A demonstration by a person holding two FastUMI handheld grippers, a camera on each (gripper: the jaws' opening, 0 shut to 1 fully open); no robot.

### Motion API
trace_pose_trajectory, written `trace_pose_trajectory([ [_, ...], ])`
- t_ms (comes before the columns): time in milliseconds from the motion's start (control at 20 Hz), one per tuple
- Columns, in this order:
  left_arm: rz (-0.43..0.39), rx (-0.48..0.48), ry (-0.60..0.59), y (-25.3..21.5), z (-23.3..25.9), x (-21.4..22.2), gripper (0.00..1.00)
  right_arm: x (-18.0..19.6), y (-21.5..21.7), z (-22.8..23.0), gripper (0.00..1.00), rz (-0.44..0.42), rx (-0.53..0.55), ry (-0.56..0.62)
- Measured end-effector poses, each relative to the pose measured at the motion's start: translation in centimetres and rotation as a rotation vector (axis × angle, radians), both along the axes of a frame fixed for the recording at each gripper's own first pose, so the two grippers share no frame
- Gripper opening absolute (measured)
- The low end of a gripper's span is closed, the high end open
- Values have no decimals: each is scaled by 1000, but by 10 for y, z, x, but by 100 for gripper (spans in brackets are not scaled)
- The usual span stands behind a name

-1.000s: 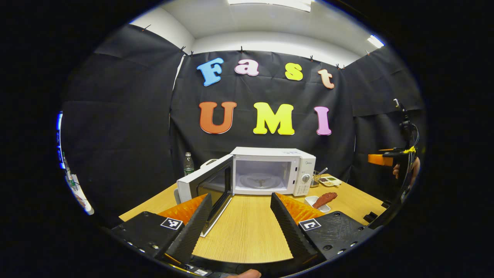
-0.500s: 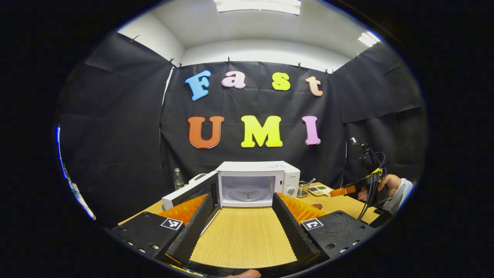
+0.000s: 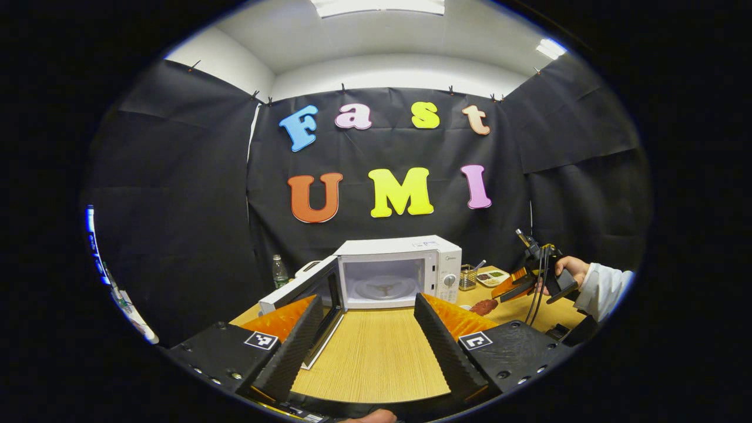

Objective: Open the microwave oven with the left hand, put the food in, and close the microwave oven.

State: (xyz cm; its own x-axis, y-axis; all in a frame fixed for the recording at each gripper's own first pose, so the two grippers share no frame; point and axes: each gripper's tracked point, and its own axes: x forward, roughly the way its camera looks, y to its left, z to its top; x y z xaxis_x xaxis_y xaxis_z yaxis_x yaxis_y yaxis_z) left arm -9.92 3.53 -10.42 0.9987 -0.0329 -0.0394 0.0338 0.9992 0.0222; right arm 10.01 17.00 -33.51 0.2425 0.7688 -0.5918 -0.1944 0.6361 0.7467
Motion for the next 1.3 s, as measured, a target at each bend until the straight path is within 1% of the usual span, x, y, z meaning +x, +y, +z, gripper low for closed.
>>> trace_pose_trajectory([
  [50,1,-2,4,1,-3,1,96,-2,6,-1,56,23,26,26],
  [100,5,-3,13,3,-7,2,96,-2,10,-3,67,38,42,42],
  [150,11,-3,24,4,-11,2,96,-3,14,-4,50,50,57,61],
  [200,12,2,40,4,-16,4,96,-6,16,-8,46,73,59,84],
  [250,13,9,54,5,-21,4,96,-4,15,-15,46,42,56,115],
  [300,15,18,61,5,-22,4,96,-6,18,-19,31,41,52,146],
  [350,14,27,62,4,-21,3,96,-2,18,-20,5,3,52,158],
  [450,1,38,54,1,-20,-1,96,-9,14,-16,12,5,23,124],
  [500,-4,39,47,0,-18,-5,96,-11,12,-10,2,4,7,101],
  [550,-7,37,40,-1,-16,-7,96,-16,10,-1,11,2,-10,73],
  [650,-26,17,29,-4,-12,-13,97,-28,9,19,11,8,-54,-4],
  [700,-47,0,25,-9,-10,-16,97,-35,10,30,11,19,-84,-55],
  [800,-69,-30,23,-10,-10,-24,97,-48,8,52,11,39,-180,-183],
  [900,-65,-41,27,-5,-11,-28,97,-58,6,71,11,37,-288,-318],
  [1000,-44,-41,26,2,-10,-29,97,-65,9,94,11,25,-375,-460],
  [1100,-29,-35,24,8,-10,-30,97,-75,17,116,11,14,-433,-595],
  [1150,-9,-23,25,14,-11,-27,97,-79,22,124,11,7,-457,-652],
  [1300,23,-23,44,22,-16,-21,97,-91,44,145,11,-19,-491,-793],
])
